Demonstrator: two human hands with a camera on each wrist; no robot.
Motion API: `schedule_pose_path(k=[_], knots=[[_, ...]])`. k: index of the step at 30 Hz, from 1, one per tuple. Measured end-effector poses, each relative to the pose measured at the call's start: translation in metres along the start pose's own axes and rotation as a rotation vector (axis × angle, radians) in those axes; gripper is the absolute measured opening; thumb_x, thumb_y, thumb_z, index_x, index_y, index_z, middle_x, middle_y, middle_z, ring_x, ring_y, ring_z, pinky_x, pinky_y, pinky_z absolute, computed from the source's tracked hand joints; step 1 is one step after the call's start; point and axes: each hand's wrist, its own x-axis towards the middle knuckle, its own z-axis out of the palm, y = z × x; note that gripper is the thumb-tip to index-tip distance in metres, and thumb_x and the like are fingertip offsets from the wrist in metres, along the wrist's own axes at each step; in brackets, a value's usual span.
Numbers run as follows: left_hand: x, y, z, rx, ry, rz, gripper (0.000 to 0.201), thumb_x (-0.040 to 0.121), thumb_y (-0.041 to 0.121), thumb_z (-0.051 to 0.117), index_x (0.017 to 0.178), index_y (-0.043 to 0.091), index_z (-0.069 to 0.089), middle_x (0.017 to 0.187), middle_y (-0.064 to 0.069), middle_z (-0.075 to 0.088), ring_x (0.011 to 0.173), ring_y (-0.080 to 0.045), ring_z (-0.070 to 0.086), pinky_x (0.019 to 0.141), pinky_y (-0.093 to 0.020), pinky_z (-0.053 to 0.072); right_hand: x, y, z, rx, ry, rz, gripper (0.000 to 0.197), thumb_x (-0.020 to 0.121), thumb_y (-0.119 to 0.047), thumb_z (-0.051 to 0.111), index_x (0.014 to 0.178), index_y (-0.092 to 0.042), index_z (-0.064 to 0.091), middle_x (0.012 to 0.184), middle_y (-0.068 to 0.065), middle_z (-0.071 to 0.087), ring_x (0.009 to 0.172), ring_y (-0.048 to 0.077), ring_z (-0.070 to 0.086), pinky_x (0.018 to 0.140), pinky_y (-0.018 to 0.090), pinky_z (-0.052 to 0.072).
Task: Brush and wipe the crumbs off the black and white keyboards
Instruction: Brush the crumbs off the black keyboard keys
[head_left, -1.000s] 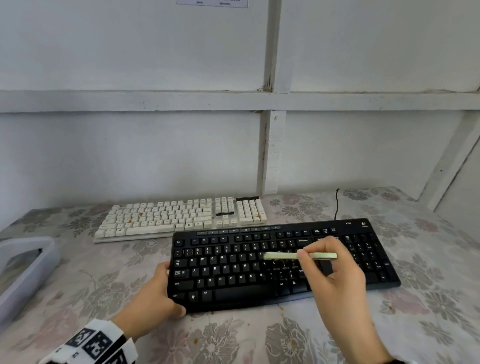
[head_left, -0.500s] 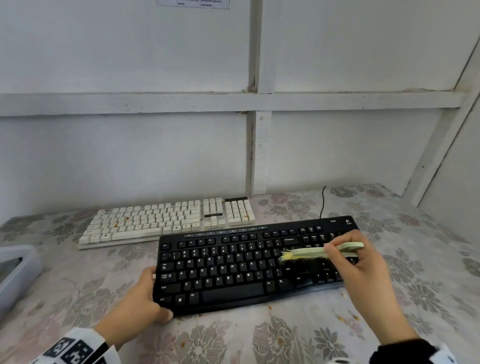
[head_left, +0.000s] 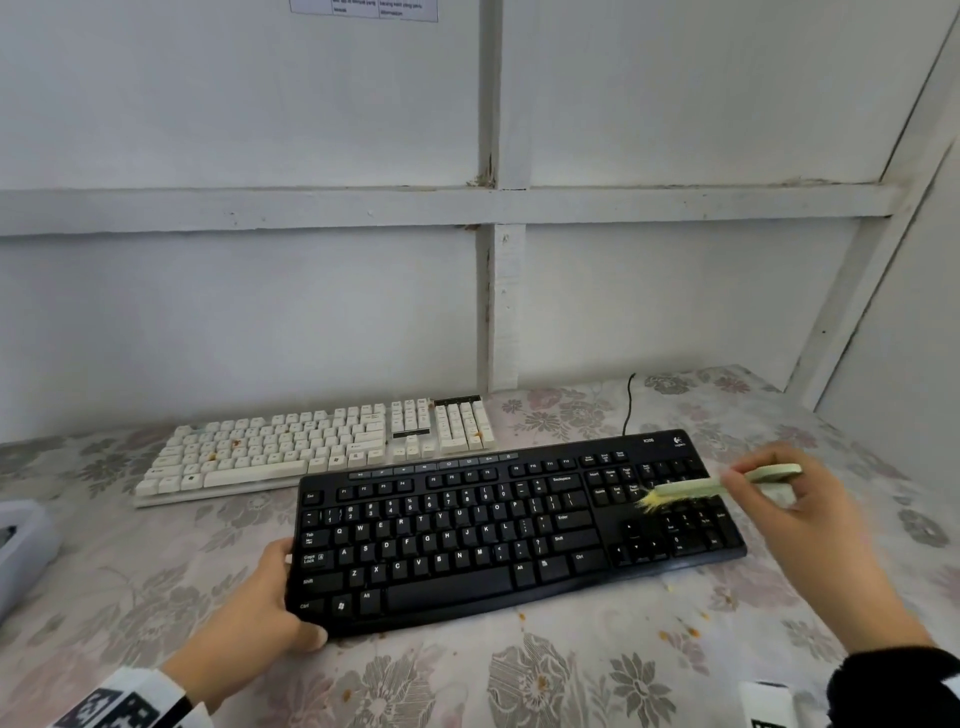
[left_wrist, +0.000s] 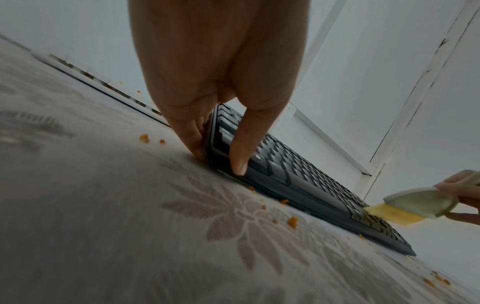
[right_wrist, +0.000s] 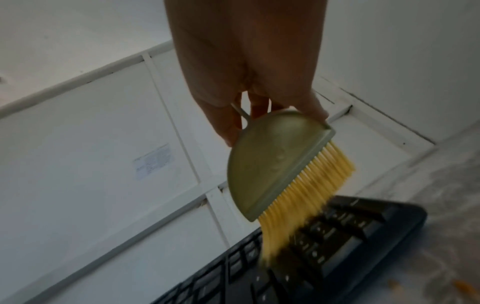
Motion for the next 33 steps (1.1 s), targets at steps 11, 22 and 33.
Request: schedule_pose_path(k=[11, 22, 33], knots=[[0.002, -0.002, 0.000, -0.007, 0.004, -0.008, 0.085, 0.068, -0.011, 0.067, 0.133, 0.022, 0.026, 0.108, 0.001, 0.059, 0.099, -0.018, 0.059, 0.087, -0.037, 0.048, 0.013, 0.018, -0.025, 0.019, -0.011, 0.043, 0.015, 0.078, -0.041, 0.064, 0.079, -0.027, 0.060, 0.077, 0.007, 0.060, 0.057, 0.024, 0.046, 0.044, 0.019, 0.034], [0.000, 0.000, 0.000, 0.004, 0.002, -0.014, 0.086, 0.068, -0.011, 0.069, 0.135, 0.020, 0.025, 0.108, -0.001, 0.060, 0.100, -0.020, 0.060, 0.093, -0.042, 0.047, 0.017, 0.018, -0.025, -0.005, 0.029, 0.076, 0.012, 0.086, -0.018, 0.065, 0.077, -0.023, 0.059, 0.068, -0.008, 0.060, 0.046, 0.014, 0.037, 0.039, 0.015, 0.029], [0.001, -0.001, -0.001, 0.031, 0.005, -0.018, 0.088, 0.068, -0.007, 0.070, 0.137, 0.021, 0.023, 0.108, 0.000, 0.062, 0.098, -0.020, 0.061, 0.089, -0.041, 0.050, -0.004, -0.053, 0.017, -0.125, 0.059, -0.044, 0.007, 0.088, -0.017, 0.063, 0.084, -0.012, 0.060, 0.080, 0.001, 0.063, 0.066, 0.008, 0.056, 0.054, 0.016, 0.037]])
